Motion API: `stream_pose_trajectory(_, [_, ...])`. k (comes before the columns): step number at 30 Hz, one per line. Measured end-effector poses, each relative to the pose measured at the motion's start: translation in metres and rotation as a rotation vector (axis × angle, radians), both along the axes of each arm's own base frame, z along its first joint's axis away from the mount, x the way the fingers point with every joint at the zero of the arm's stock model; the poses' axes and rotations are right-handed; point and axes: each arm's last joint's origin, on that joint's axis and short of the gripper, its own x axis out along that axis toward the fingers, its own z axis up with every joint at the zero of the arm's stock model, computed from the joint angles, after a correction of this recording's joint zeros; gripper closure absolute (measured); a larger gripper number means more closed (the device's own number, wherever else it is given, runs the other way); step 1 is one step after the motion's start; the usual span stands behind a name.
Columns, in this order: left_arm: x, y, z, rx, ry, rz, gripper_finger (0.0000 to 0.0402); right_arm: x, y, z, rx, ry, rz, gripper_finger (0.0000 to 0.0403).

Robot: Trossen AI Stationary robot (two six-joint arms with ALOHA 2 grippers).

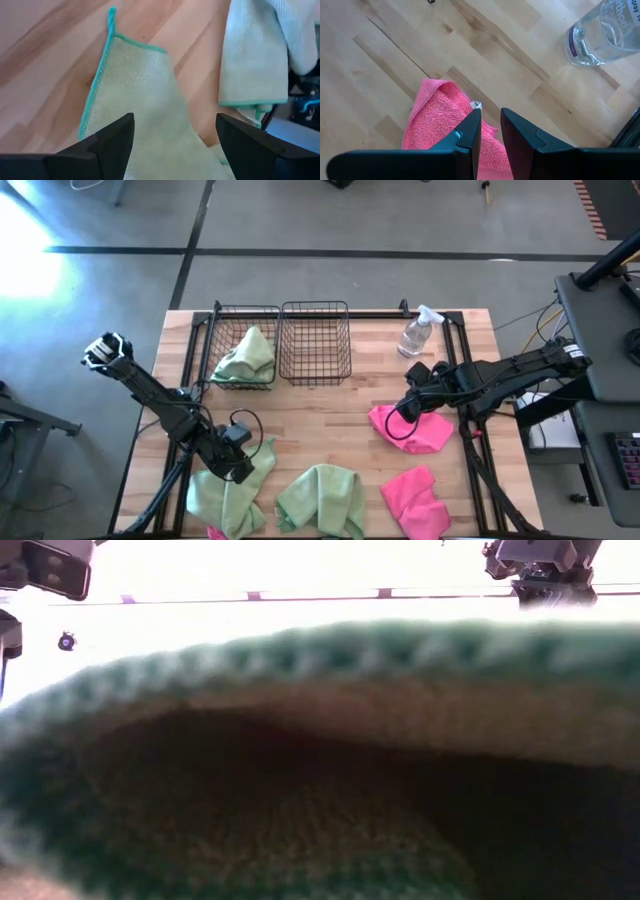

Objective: Sort microfiber towel by color & place in baskets
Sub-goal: Put the green microfiber cloth into the left wire basket

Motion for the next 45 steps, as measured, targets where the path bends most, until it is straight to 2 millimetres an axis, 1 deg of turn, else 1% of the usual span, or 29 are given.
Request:
stream_pose_trajectory(3, [0.0, 0.0, 0.0, -0.014, 0.006, 0.021, 0.0138, 0.0, 0.0, 0.0, 0.001, -0.001, -0.002, 0.0335])
stream_pose_trajectory(8, [-0.001, 0.0, -0.001, -0.008, 0.011, -0.012, 0.0138, 0.0, 0.0, 0.0, 0.004, -0.006, -0.01, 0.0335])
stream_pose_trajectory(12, [-0.003, 0.0, -0.005, -0.01, 0.077, -0.032, 0.0138, 0.001, 0.0, 0.0, 0.005, -0.009, -0.009, 0.0335])
stream_pose_trajectory(16, [-0.007, -0.005, -0.017, -0.03, 0.226, -0.052, 0.0138, 0.001, 0.0, 0.0, 0.005, -0.009, -0.009, 0.0335])
stream_pose_trajectory(21, [-0.005, -0.015, -0.037, 0.001, 0.327, -0.091, 0.0138, 0.001, 0.0, 0.0, 0.005, -0.009, -0.009, 0.0335])
stream_pose_trajectory(26, [0.001, -0.02, -0.053, 0.031, 0.364, -0.086, 0.0138, 0.001, 0.0, 0.0, 0.004, -0.009, -0.009, 0.0335])
stream_pose_trajectory(29, [0.006, -0.026, -0.061, 0.011, 0.363, -0.094, 0.0138, 0.001, 0.0, 0.0, 0.004, -0.009, -0.008, 0.0335])
stream_pose_trajectory(33, [0.011, -0.03, -0.067, -0.002, 0.353, -0.097, 0.0141, 0.001, 0.0, 0.0, 0.004, -0.009, -0.008, 0.0335])
stream_pose_trajectory(35, [0.011, -0.03, -0.068, 0.001, 0.359, -0.095, 0.0151, 0.001, 0.0, 0.0, 0.004, -0.009, -0.008, 0.0335])
stream_pose_trajectory(38, [0.01, -0.03, -0.068, 0.002, 0.357, -0.097, 0.0177, 0.001, 0.0, 0.0, 0.004, -0.009, -0.008, 0.0335])
stream_pose_trajectory(45, [0.01, -0.028, -0.064, 0.019, 0.329, -0.115, 0.0262, 0.001, 0.0, 0.0, 0.003, -0.011, -0.009, 0.0335])
